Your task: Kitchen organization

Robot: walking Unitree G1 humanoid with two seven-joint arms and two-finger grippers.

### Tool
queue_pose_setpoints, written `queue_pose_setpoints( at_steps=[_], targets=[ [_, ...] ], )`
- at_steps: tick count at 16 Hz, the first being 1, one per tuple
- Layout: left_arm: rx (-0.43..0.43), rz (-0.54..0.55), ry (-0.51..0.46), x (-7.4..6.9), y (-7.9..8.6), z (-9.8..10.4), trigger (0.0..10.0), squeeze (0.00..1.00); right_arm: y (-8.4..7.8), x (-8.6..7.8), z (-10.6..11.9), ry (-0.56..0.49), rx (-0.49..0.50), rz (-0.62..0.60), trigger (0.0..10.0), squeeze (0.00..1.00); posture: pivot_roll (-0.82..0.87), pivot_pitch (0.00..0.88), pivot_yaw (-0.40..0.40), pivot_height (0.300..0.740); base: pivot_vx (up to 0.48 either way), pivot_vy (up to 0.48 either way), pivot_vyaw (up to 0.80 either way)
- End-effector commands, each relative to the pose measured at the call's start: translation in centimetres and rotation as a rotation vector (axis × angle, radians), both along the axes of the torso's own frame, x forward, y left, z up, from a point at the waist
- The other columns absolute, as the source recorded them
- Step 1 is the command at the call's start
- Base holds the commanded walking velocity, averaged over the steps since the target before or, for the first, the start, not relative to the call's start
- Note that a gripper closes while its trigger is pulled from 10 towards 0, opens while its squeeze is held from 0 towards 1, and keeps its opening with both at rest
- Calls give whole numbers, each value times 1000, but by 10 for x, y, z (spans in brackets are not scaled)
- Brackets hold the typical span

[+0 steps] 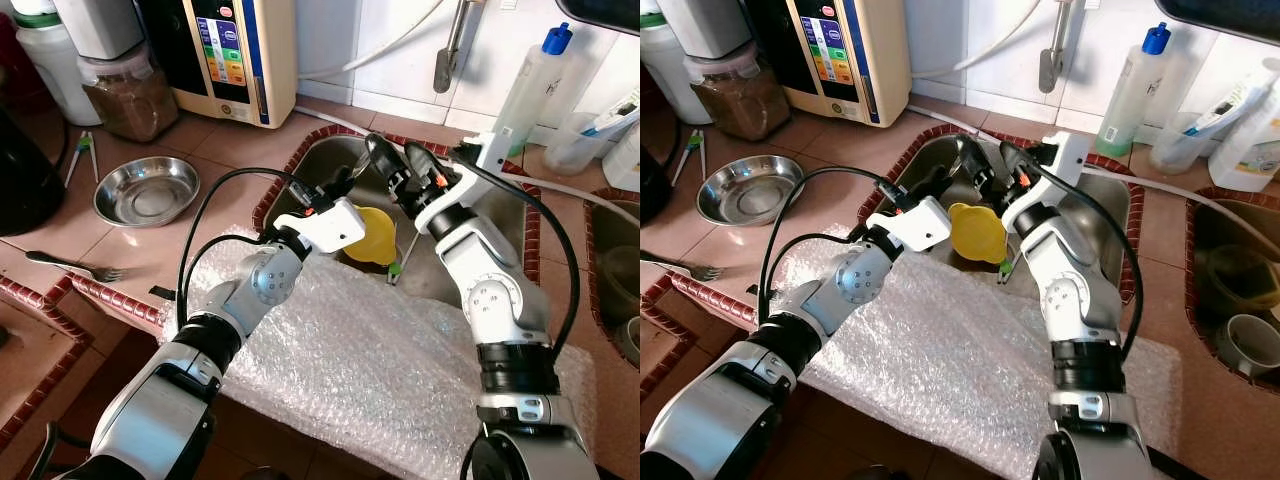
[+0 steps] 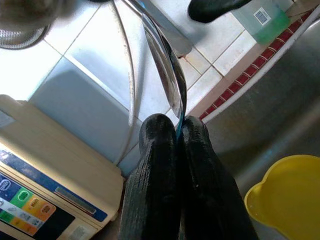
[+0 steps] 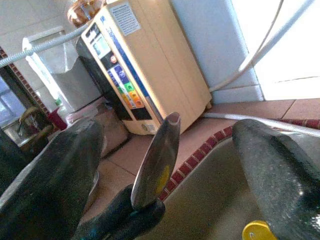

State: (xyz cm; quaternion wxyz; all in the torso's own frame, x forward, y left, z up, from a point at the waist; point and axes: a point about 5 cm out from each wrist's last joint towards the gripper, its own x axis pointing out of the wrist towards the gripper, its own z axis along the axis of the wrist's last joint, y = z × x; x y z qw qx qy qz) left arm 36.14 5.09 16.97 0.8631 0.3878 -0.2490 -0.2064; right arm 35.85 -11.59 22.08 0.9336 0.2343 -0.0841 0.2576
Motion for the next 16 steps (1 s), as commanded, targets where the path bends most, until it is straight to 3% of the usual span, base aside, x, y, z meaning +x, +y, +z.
queue_pose_setpoints(
  at_steps=[1, 2, 3, 4, 5, 7, 16],
  targets=[
    [6, 1, -16, -1, -2, -1, 10000, 0, 4, 7, -5, 66, -46, -24, 2980, 0, -49, 91, 46, 740, 0, 0, 0],
    [5, 3, -18, -1, -2, -1, 10000, 0, 3, 8, -6, 75, -50, -30, 2980, 0, -49, 92, 46, 740, 0, 0, 0],
    [9, 9, -20, -1, -1, -1, 10000, 0, 5, 10, -9, 101, -65, -31, 0, 0, -46, 93, 46, 740, 0, 0, 0],
    [14, 12, -21, 0, 0, -2, 10000, 0, 11, 11, -9, 113, -96, -9, 1294, 0, -46, 94, 44, 740, 0, 0, 0],
    [13, 13, -24, -1, 0, -2, 10000, 0, 13, 13, -8, 119, -113, 2, 1608, 0, -46, 98, 42, 740, 0, 0, 0],
    [10, 16, -25, -1, 0, -2, 10000, 0, 11, 18, -6, 150, -148, -31, 0, 0, -47, 100, 40, 740, 0, 0, 0],
    [34, 19, -50, -2, -3, -4, 10000, 0, 4, 24, -11, 288, -212, -100, 0, 0, -50, 103, 38, 740, 0, 0, 0]
  ],
)
